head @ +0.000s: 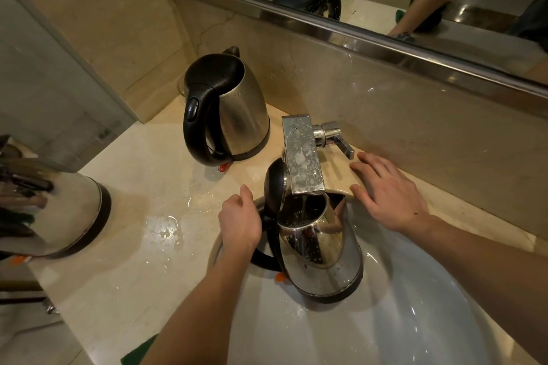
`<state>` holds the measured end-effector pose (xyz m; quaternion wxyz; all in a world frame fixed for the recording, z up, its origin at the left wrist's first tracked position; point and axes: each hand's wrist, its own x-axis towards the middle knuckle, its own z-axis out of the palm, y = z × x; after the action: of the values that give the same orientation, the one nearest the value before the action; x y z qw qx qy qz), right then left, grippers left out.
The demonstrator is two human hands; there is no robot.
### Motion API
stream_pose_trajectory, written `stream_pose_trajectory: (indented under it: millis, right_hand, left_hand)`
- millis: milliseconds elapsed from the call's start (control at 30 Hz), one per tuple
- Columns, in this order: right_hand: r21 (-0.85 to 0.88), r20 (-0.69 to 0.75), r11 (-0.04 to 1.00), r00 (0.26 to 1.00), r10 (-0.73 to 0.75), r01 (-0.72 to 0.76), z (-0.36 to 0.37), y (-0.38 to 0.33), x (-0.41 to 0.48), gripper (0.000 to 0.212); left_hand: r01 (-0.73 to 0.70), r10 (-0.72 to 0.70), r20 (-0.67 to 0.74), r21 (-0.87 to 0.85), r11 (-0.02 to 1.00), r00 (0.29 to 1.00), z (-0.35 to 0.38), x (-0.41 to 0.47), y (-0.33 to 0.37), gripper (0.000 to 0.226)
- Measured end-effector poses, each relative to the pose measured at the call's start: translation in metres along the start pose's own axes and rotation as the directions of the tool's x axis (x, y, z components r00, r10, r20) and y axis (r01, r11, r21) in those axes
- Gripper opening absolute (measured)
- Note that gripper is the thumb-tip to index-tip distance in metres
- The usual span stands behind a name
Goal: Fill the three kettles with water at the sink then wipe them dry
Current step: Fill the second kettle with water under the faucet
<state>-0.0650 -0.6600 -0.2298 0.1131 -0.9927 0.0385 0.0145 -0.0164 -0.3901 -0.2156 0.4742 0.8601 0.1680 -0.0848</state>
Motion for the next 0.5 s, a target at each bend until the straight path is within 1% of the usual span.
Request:
stream_pose_trajectory:
  millis: [500]
  right_hand:
    - [-0.024, 0.013, 1.000, 1.000, 0.000, 0.000, -0.0033, -0.0019, -0.0007, 0.066]
  left_hand:
    - [-0.007, 0.007, -0.003, 0.009, 1.000, 1.000, -0.0001, -0.0009, 0.0010, 0.050]
